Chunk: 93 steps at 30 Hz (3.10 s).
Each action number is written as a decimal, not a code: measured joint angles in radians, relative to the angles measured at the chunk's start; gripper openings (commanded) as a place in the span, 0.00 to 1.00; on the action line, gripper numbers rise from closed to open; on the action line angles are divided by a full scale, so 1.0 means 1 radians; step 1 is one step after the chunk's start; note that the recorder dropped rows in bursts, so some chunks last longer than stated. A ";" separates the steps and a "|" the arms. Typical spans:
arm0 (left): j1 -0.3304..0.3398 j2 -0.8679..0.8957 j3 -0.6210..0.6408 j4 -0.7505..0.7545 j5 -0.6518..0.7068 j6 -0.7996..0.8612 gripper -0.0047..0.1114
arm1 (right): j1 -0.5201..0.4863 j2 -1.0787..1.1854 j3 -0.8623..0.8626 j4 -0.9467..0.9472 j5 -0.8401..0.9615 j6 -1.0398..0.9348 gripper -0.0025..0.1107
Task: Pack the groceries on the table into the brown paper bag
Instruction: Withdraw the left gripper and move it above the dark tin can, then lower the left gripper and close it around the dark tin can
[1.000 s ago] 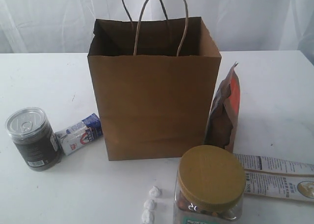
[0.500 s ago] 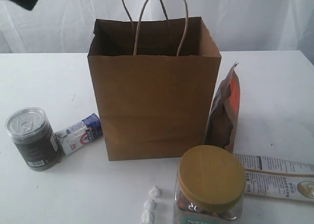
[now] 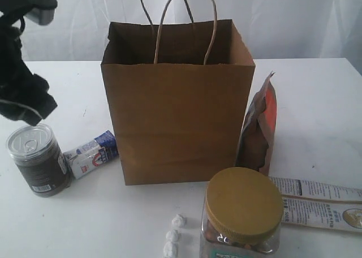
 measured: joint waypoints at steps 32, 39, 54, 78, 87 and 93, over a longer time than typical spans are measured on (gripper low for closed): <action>0.114 -0.005 0.139 -0.053 -0.004 -0.144 0.45 | 0.000 0.000 0.000 0.000 0.000 0.000 0.02; 0.125 -0.005 0.139 -0.053 -0.010 -0.110 0.62 | 0.000 0.000 0.000 0.000 0.000 0.000 0.02; 0.152 0.001 0.139 0.057 -0.202 0.024 0.95 | 0.000 0.000 0.000 0.000 0.000 0.000 0.02; 0.345 0.206 0.139 -0.257 -0.282 0.263 0.95 | 0.000 0.000 0.000 0.000 0.000 0.000 0.02; 0.345 0.254 0.139 -0.216 -0.298 0.263 0.95 | 0.000 0.000 0.000 0.000 0.000 0.000 0.02; 0.345 0.267 0.139 -0.183 -0.309 0.250 0.95 | 0.000 0.000 0.000 0.000 0.000 0.000 0.02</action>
